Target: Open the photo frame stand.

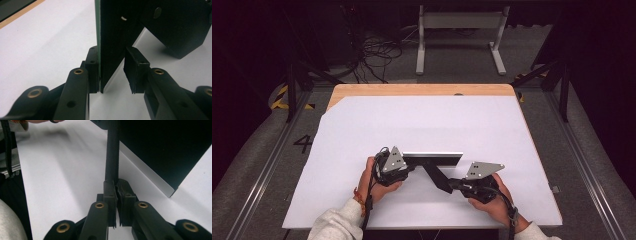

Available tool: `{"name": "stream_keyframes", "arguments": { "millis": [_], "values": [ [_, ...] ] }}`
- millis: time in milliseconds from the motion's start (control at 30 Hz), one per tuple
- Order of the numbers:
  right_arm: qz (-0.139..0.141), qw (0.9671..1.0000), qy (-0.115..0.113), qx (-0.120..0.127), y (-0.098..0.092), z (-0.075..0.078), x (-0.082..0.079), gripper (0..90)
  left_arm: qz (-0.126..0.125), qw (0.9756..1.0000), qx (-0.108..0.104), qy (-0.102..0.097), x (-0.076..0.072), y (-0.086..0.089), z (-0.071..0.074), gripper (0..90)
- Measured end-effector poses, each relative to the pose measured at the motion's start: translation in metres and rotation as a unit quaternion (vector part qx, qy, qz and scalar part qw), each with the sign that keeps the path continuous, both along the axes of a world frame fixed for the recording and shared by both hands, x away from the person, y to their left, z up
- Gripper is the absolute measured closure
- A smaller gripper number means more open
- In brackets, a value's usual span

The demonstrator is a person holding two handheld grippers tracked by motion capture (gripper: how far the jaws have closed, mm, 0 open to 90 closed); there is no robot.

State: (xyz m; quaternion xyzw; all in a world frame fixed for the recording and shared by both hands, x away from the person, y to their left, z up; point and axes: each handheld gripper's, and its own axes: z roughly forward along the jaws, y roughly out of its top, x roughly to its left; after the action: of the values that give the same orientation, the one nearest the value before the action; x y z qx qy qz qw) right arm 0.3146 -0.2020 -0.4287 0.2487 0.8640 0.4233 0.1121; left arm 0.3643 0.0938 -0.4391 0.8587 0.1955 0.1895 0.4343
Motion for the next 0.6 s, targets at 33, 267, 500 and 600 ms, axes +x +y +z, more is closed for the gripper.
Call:
{"name": "stream_keyframes", "arguments": {
  "millis": [33, 267, 500, 600],
  "values": [
    [0.0, 1.0, -0.001, -0.002, 0.0004, 0.0001, -0.0005, 86.7, 0.0, 1.0, 0.0, 0.0, 0.0, 0.0, 0.0, 66.7],
    [0.0, 1.0, -0.001, -0.001, -0.0007, -0.0004, -0.0005, 86.3, -0.002, 1.0, -0.002, 0.005, 0.0005, 0.0007, 0.0001, 66.9],
    [-0.002, 1.0, -0.004, 0.005, -0.0038, 0.0029, -0.001, 85.9, -0.005, 1.0, -0.004, 0.005, 0.0007, 0.0022, 0.0009, 66.8],
    [-0.009, 0.9997, -0.015, 0.014, -0.0088, 0.0092, -0.002, 85.5, -0.012, 0.9998, -0.011, 0.005, -0.0012, 0.0073, 0.004, 65.6]
  ]
}}
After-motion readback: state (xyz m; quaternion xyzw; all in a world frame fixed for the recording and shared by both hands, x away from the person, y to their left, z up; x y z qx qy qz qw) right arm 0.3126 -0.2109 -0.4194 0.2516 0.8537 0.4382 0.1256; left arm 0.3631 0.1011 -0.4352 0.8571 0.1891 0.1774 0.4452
